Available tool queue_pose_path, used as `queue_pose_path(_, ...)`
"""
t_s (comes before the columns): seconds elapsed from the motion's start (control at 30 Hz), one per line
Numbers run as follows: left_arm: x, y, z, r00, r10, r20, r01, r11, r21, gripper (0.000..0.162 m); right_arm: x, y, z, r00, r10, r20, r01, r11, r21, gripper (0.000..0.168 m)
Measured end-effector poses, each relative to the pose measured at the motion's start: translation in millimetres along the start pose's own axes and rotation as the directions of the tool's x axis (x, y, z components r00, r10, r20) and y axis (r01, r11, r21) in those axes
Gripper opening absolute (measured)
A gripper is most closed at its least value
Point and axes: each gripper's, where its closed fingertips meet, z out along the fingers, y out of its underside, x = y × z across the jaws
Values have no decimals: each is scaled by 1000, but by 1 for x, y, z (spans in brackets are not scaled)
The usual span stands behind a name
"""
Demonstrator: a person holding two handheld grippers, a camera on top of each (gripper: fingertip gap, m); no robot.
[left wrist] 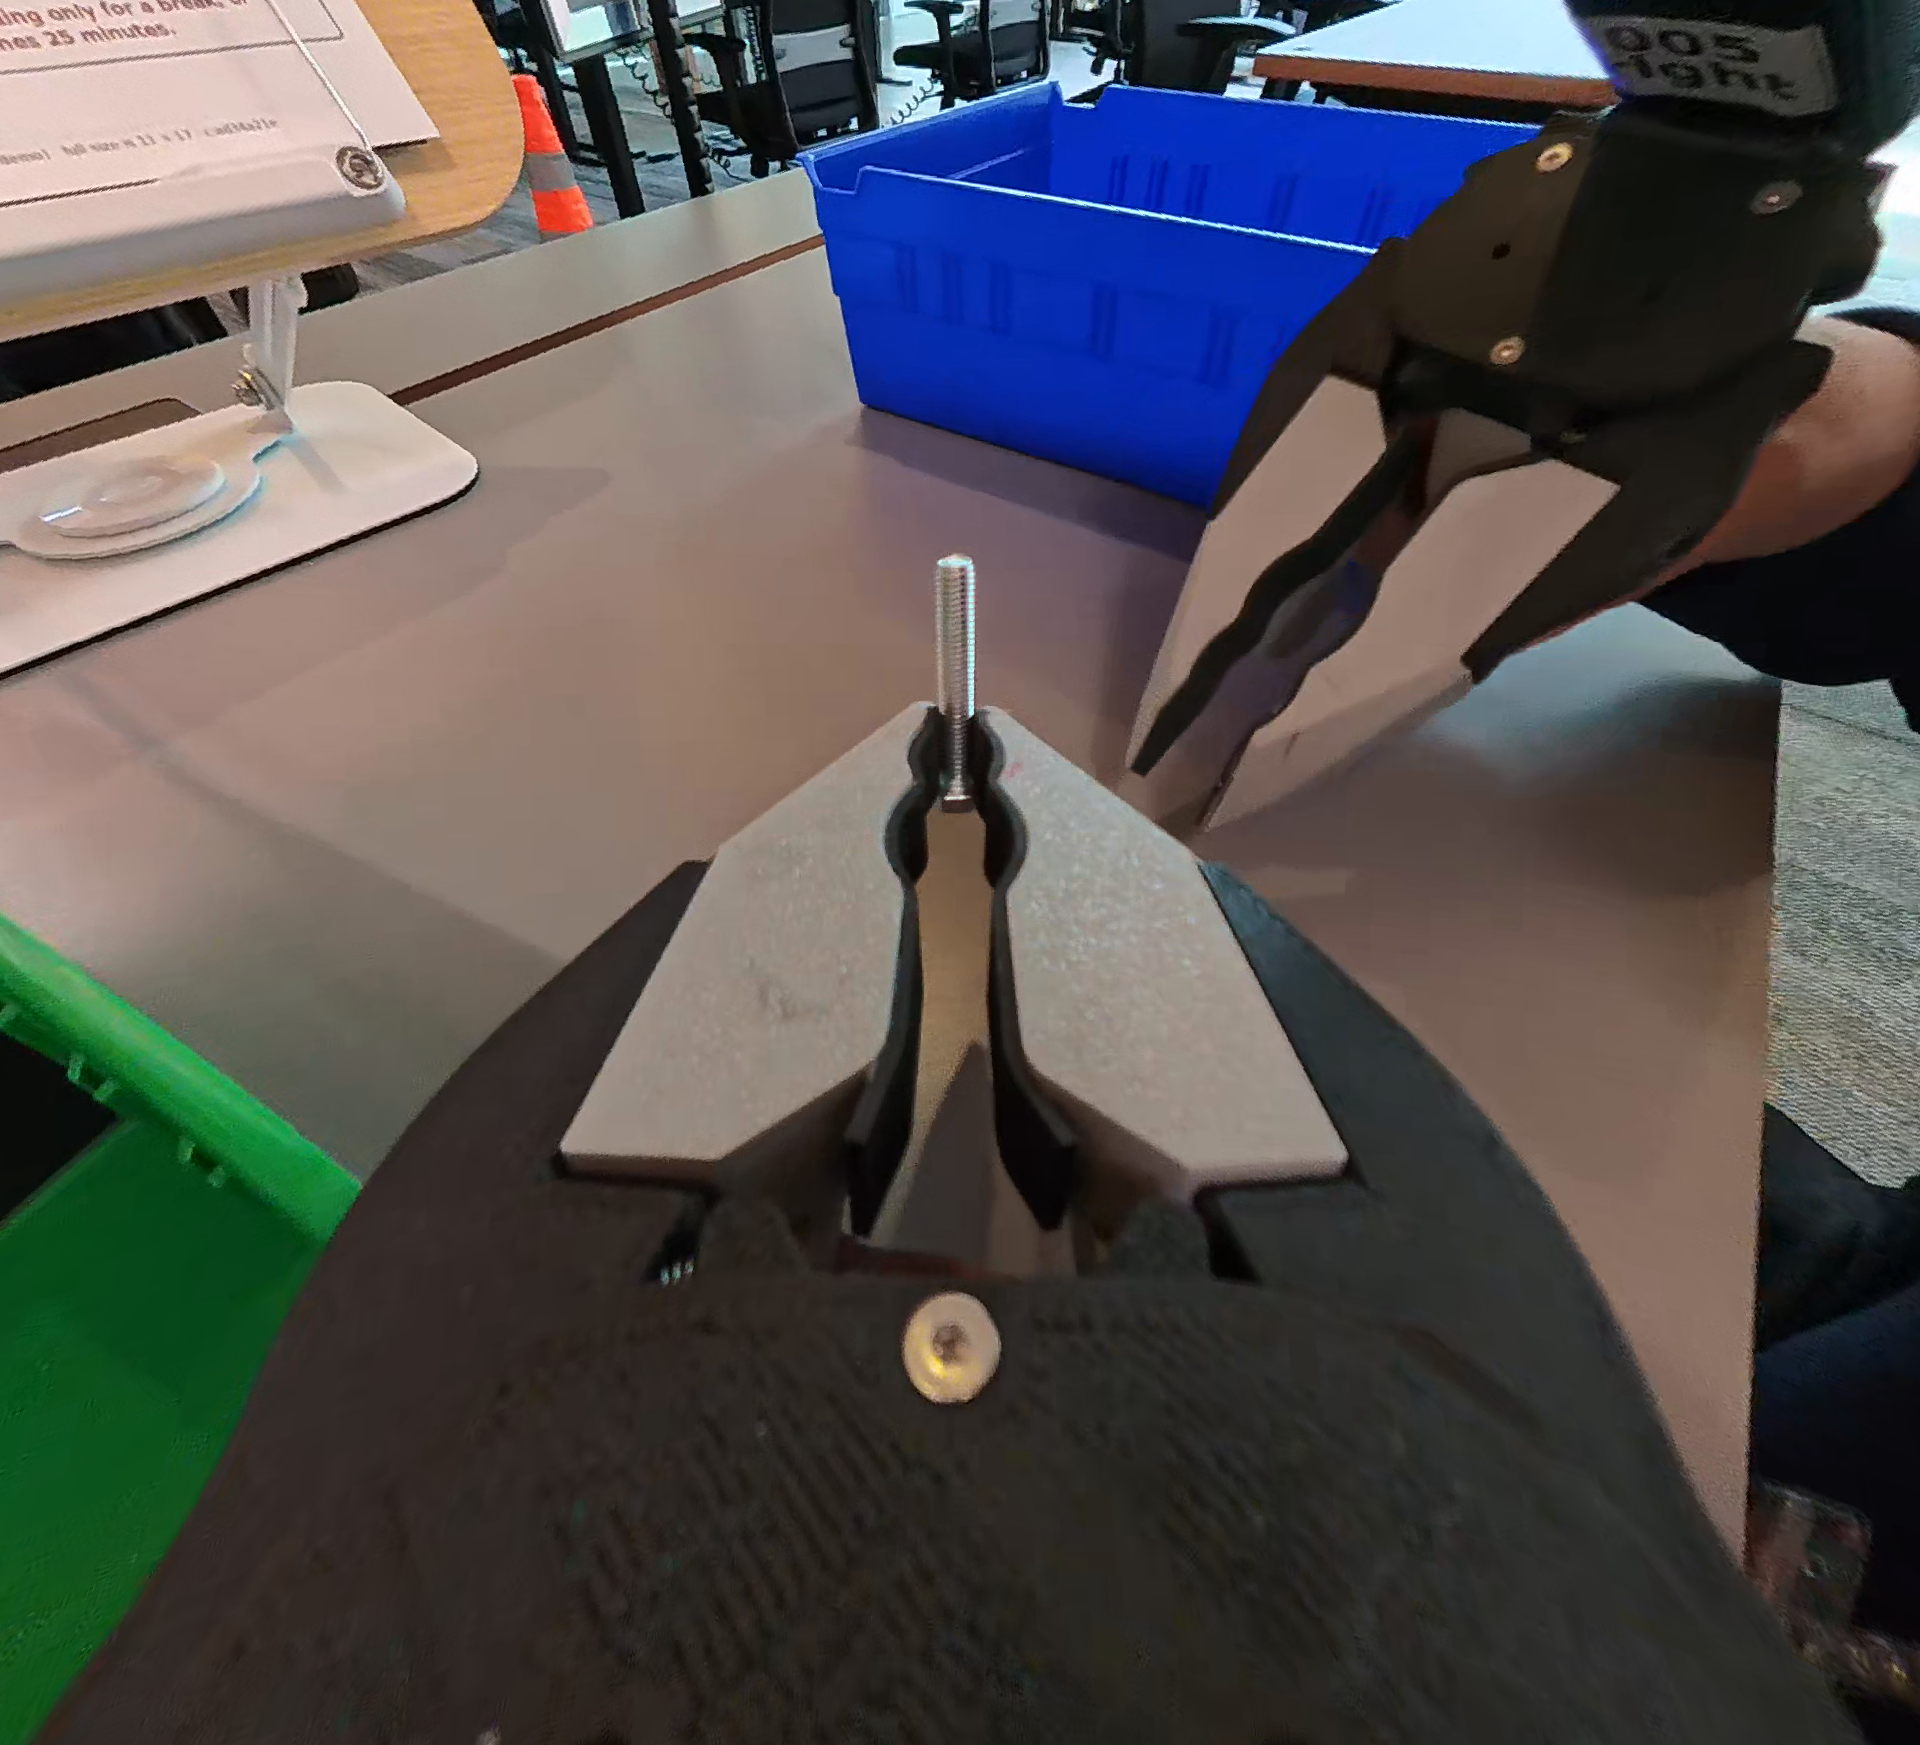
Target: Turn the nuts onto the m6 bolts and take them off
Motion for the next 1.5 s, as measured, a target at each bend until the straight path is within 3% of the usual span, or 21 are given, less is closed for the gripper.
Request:
queue_pose_path(0.13, 7, 0, 0, 999, -4, -40, 4, 1000, 4, 2, -1, -34, -7, 1000, 7, -3, -7, 989, 145, 18)
queue_pose_path(0.23, 11, -2, -1, 998, -13, -69, 14, 1000, 12, 2, -4, -76, -24, 997, 41, 69, -62, 942, 331, 17)
queue_pose_path(0.3, 12, -2, -1, 997, -21, -80, 22, 1000, 16, 2, -6, -92, -27, 988, 58, 140, -108, 921, 376, 17)
queue_pose_path(0.47, 17, -3, -1, 993, -32, -111, 34, 999, 16, 2, -5, -101, -14, 981, 54, 187, -118, 928, 354, 2)
queue_pose_path(0.83, 20, -8, -6, 970, -146, -194, 156, 987, 42, 6, 0, -100, -21, 976, 67, 208, -122, 956, 268, 2)
queue_pose_path(1.5, 24, -6, -6, 959, -171, -228, 181, 983, 20, 3, -3, -92, -17, 962, 90, 257, -151, 961, 230, 2)
